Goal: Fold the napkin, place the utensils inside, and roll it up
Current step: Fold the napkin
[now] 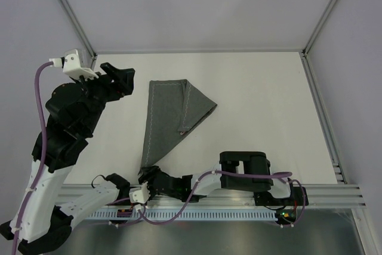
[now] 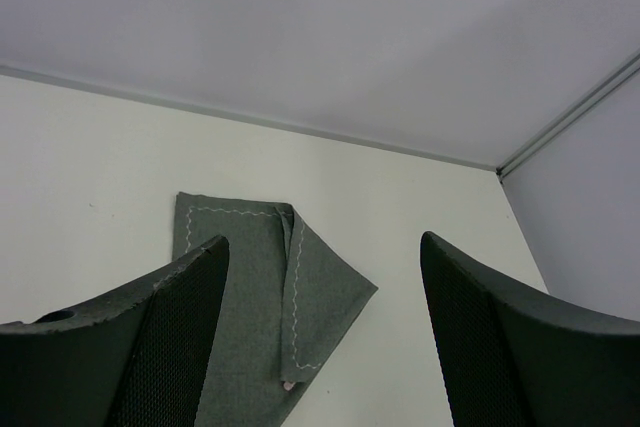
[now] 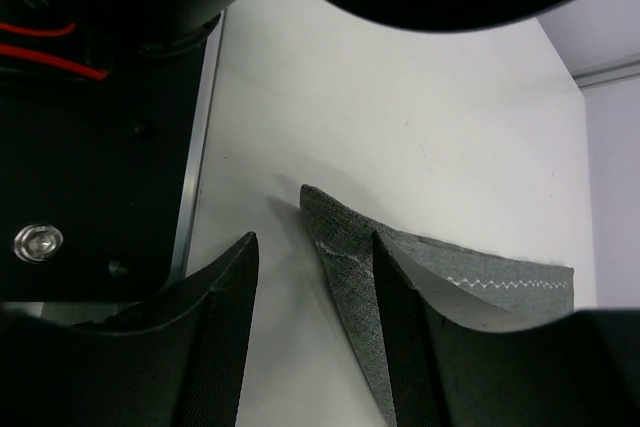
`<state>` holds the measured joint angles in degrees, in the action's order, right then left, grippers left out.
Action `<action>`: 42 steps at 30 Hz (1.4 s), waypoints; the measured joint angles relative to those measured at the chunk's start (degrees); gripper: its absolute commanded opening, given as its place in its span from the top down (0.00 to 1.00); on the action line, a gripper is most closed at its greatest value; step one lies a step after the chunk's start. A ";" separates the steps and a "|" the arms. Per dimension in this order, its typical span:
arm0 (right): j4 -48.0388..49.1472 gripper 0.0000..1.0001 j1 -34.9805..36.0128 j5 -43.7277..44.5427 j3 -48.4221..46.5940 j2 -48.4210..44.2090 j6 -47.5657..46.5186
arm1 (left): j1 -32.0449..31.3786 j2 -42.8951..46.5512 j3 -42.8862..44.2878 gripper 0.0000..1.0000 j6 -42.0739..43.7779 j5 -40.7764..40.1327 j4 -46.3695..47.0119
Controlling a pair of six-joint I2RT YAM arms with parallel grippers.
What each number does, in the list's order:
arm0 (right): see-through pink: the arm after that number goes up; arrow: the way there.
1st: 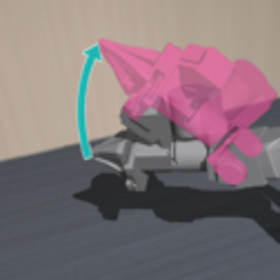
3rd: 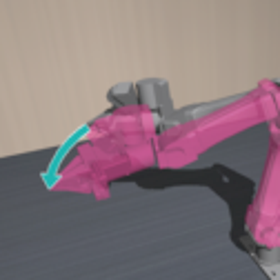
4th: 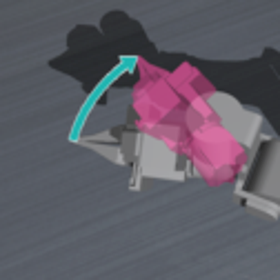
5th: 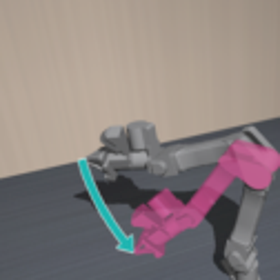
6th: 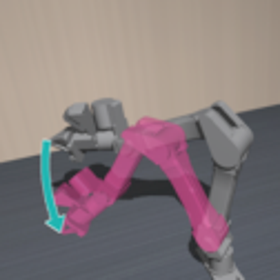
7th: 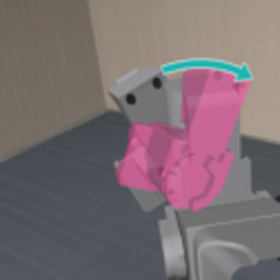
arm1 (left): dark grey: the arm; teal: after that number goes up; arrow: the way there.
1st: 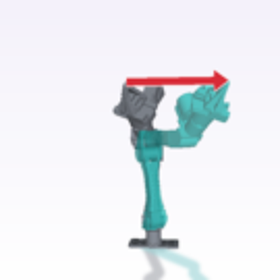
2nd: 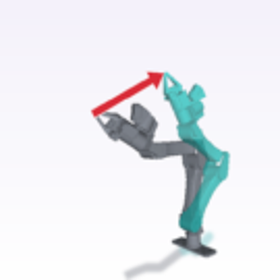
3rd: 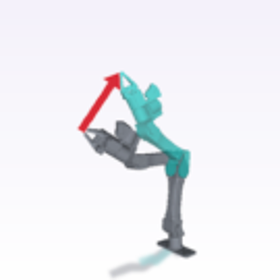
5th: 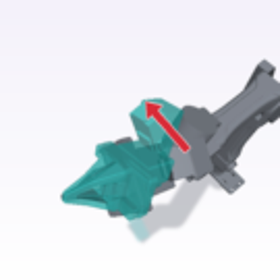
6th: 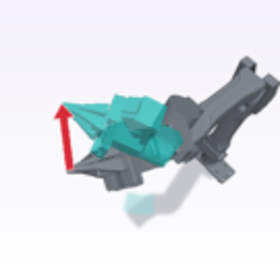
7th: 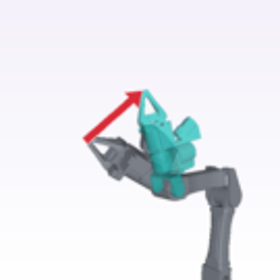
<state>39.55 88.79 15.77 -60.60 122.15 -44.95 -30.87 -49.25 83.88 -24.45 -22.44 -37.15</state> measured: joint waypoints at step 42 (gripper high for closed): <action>-7.56 0.96 -3.52 1.16 -5.75 0.42 5.79 | 0.00 -1.73 -0.81 0.17 0.07 0.04 1.29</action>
<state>31.99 85.27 16.93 -66.35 122.56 -39.16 -30.87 -50.98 83.07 -24.38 -22.39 -35.86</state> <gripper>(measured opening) 0.064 0.827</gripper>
